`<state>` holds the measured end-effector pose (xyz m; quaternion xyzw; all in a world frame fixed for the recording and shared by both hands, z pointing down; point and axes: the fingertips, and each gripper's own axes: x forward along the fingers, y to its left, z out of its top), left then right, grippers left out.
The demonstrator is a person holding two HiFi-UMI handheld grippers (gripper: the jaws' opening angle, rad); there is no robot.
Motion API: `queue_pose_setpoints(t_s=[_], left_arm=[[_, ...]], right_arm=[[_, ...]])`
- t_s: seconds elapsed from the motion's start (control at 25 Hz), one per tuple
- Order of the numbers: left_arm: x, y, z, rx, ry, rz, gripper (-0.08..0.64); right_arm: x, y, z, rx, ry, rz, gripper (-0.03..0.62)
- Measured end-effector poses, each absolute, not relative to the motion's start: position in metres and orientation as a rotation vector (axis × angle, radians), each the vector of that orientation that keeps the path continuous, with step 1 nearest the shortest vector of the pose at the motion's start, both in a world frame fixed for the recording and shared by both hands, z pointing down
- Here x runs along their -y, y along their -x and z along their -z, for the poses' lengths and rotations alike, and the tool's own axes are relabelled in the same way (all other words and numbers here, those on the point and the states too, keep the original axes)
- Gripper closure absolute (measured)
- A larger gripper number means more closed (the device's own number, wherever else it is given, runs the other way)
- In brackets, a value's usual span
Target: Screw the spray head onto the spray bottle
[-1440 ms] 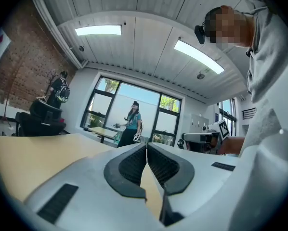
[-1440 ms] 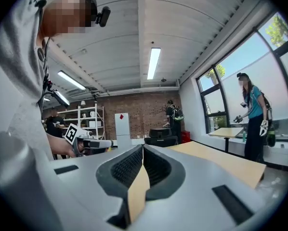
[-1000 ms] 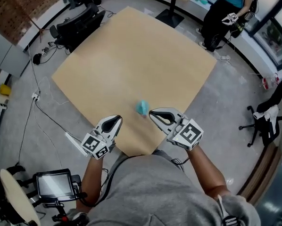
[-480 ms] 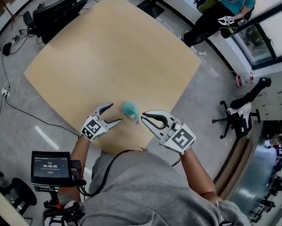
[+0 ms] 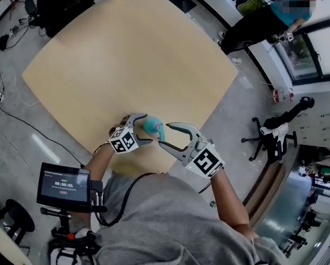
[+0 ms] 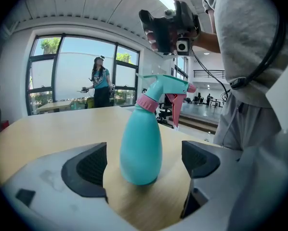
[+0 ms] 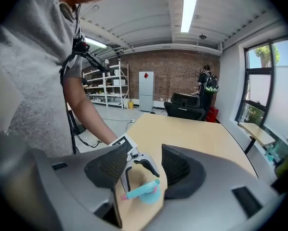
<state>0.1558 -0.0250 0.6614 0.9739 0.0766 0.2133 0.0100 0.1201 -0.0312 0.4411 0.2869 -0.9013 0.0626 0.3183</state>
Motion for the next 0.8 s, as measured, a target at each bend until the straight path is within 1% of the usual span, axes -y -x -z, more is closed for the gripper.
queue_pose_setpoints(t_s=[0.16, 0.68, 0.72, 0.8], left_arm=[[0.012, -0.180, -0.673, -0.352, -3.065, -0.701, 0.100], [0.011, -0.189, -0.689, -0.330, -3.057, -0.727, 0.104], [0.012, -0.188, -0.690, -0.321, -3.057, -0.729, 0.107], [0.015, -0.188, -0.691, -0.305, -3.063, -0.723, 0.135]], right_arm=[[0.030, -0.129, -0.449, 2.360, -0.785, -0.216, 0.387], [0.028, -0.110, -0.460, 2.361, -0.802, -0.280, 0.387], [0.029, -0.110, -0.461, 2.360, -0.800, -0.288, 0.387], [0.031, -0.110, -0.463, 2.355, -0.796, -0.301, 0.387]])
